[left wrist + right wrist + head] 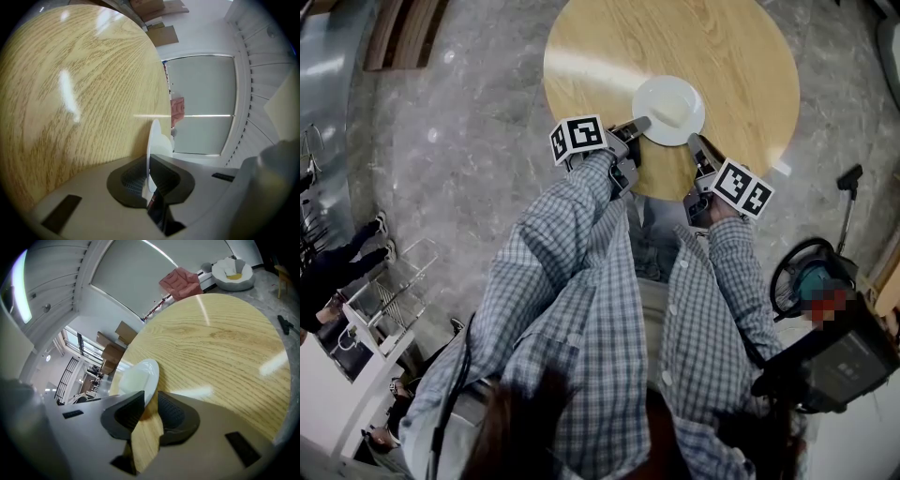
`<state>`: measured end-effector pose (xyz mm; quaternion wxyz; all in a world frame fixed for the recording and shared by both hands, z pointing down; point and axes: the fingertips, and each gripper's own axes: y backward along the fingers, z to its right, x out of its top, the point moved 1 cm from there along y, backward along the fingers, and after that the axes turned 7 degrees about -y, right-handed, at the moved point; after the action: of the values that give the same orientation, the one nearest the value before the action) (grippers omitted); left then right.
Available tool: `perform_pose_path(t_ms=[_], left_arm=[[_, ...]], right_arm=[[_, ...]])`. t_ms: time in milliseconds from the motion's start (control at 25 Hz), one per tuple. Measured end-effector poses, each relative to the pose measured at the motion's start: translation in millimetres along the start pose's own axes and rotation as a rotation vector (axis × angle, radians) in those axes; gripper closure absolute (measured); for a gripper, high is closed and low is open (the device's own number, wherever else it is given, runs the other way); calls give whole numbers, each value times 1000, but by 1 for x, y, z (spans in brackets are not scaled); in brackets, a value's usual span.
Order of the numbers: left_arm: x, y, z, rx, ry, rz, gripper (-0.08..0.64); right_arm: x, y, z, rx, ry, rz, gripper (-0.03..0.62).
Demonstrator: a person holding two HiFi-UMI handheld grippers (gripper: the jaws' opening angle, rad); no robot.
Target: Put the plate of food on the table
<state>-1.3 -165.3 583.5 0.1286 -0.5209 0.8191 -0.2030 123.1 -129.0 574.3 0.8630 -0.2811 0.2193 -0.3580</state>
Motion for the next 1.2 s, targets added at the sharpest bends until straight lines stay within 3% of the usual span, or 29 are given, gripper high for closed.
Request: perform_pose_path(t_ms=[120, 280, 360, 560, 760, 960, 1200], left_arm=[[-1, -1, -1, -1, 4, -1, 541], [-2, -2, -3, -4, 6, -2, 541], [-1, -2, -4, -4, 7, -1, 541], [-1, -2, -3, -5, 11, 1, 541], [-1, -3, -3, -9, 16, 4, 541], [-1, -4, -3, -15, 25, 6, 541], [-2, -5, -4, -16, 20, 6, 541]], right_arm=[[-5, 6, 1, -5, 27, -17, 517], [-14, 14, -6, -7, 201, -33, 517], [-20, 14, -14, -22, 361, -47, 517], [-37, 7, -42, -136, 1002, -105, 517], [-58, -6, -52, -198, 1500, -172, 517], [-69, -17, -51, -235, 1793, -213, 517], [-75, -24, -42, -282, 2008, -261, 538]])
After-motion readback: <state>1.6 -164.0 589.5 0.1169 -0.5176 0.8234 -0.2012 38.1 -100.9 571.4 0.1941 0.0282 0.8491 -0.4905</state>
